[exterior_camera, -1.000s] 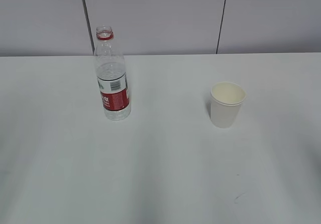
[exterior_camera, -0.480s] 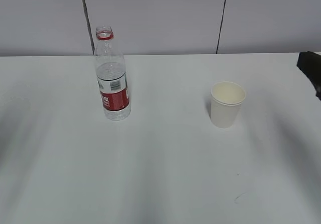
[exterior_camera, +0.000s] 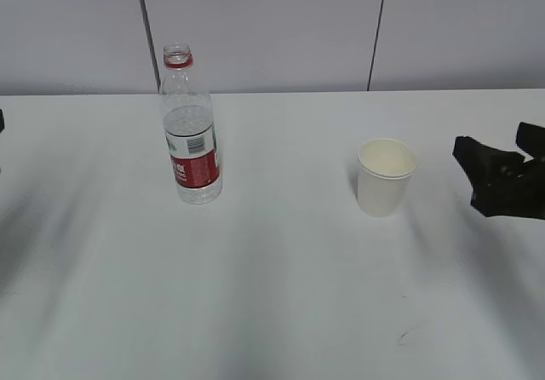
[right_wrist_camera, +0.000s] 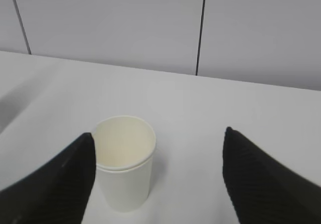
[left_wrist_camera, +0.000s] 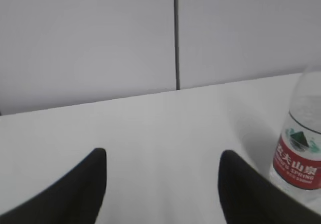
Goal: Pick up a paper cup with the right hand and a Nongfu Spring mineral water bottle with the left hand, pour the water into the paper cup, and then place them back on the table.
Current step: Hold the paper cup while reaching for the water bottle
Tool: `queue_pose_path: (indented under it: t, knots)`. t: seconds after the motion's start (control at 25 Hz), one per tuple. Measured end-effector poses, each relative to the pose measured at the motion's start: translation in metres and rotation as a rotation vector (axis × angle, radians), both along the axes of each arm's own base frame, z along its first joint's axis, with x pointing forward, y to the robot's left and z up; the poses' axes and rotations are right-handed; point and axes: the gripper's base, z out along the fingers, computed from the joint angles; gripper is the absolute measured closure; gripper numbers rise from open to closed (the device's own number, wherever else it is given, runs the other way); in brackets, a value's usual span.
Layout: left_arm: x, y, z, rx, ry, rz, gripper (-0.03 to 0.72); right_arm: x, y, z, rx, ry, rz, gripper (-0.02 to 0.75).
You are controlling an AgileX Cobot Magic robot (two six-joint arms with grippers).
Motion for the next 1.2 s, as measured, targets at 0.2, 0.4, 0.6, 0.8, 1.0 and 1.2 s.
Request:
queue_pose_path:
  t: [0.2, 0.4, 0.6, 0.8, 1.0, 1.2]
  knots:
    - [0.003, -0.005, 0.000, 0.037, -0.040, -0.060, 0.249, 0.014, 0.006, -0.024, -0.007, -0.042, 0.045, 0.149]
    - [0.003, -0.006, 0.000, 0.046, -0.045, -0.072, 0.249, 0.021, 0.009, -0.060, -0.017, 0.044, 0.070, 0.149]
    - [0.003, -0.006, 0.000, 0.047, -0.046, -0.074, 0.249, 0.021, 0.010, -0.079, -0.027, 0.116, 0.088, 0.149]
    - [0.003, -0.006, 0.000, 0.048, -0.046, -0.075, 0.249, 0.021, 0.012, -0.078, -0.031, 0.110, 0.111, 0.149]
    - [0.003, -0.006, 0.000, 0.048, -0.047, -0.076, 0.249, 0.021, 0.013, -0.078, -0.031, 0.109, 0.116, 0.149]
    - [0.003, -0.006, 0.000, 0.048, -0.047, -0.076, 0.249, 0.021, 0.013, -0.083, -0.027, 0.128, 0.114, 0.149]
